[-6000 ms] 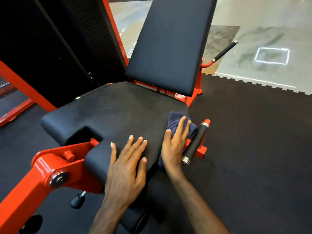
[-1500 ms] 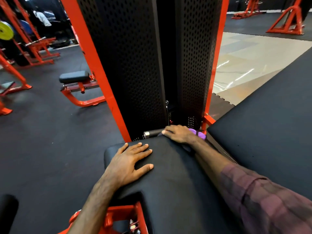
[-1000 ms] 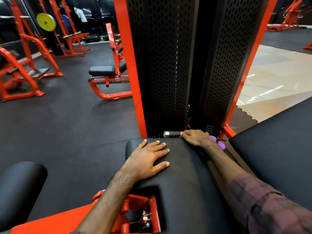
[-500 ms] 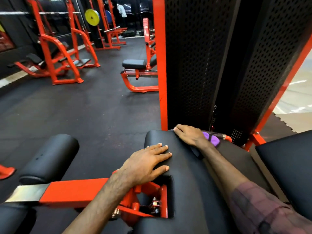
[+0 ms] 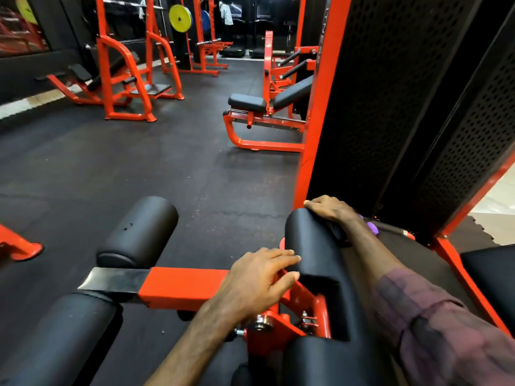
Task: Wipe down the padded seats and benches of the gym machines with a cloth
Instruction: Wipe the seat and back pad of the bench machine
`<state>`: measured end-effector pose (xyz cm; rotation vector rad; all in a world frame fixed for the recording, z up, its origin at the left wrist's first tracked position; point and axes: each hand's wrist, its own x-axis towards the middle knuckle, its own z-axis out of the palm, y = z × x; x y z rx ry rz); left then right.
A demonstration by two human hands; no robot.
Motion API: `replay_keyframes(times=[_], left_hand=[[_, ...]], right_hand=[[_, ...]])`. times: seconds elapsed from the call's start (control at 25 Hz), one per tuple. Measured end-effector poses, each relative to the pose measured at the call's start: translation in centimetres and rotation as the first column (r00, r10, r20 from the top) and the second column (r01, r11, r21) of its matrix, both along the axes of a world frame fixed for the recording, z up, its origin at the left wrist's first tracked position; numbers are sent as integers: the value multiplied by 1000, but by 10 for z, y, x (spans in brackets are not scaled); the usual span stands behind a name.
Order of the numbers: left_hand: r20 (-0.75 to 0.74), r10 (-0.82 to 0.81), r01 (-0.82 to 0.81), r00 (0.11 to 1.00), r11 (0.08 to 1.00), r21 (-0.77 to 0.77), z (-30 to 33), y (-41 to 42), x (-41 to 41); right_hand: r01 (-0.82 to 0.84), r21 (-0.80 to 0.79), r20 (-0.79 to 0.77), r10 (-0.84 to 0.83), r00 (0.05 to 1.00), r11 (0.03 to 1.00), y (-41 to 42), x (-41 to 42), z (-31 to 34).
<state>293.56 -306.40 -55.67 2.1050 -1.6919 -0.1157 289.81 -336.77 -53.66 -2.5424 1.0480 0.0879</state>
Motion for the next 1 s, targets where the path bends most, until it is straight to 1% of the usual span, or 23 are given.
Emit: replay_keyframes(times=[0.08,0.12,0.2,0.24,0.32,0.36,0.44,0.52,0.56,0.64,0.76,0.8,0.84,0.88,0.96,1.0], left_hand=[[-46,-33,31,998,998,-56,1,-2,3],[-69,-54,48,996,995,-86,1,-3,4],[-141,-84,56,987,981,-188,1,1,9],[-212,-97,35,973,960,-278,0,4,10],[-389,-142,-48,910,897,-440,4,12,11],[-470,-152,-109,869,869,-483,10,14,11],[-620,-131,-263,774,824,-502,22,19,14],[-713,-67,-416,697,773,-479,29,42,17],[-728,-33,-464,685,750,-471,34,63,20],[-695,63,-517,716,717,-468,46,119,30],[-522,288,-555,803,682,-476,58,213,49],[-465,394,-596,793,657,-461,57,247,53],[-437,483,-649,759,621,-440,52,281,56],[-443,545,-702,712,581,-412,42,313,59],[-552,594,-807,586,488,-331,9,365,64],[-614,591,-845,524,454,-283,-11,381,65]], right_hand=[[-72,-92,-8,71,997,993,29,21,3],[-137,-110,20,140,990,984,41,29,3],[-248,-107,138,261,955,963,52,30,-1],[-284,-102,225,300,927,953,53,24,-2],[-272,-115,427,295,855,955,64,11,0],[-263,-110,517,281,809,959,77,8,3],[-298,-68,643,270,716,952,111,7,13],[-353,-20,715,260,649,935,152,16,20],[-387,-4,742,262,617,922,172,24,25],[-474,44,783,264,563,879,215,42,36],[-599,104,819,273,504,794,285,62,50],[-629,122,834,264,485,768,312,68,52],[-652,126,850,257,460,748,340,71,49],[-672,114,860,265,435,732,369,74,40],[-697,23,835,370,408,716,424,79,8],[-677,-49,796,438,417,734,450,81,-11]])
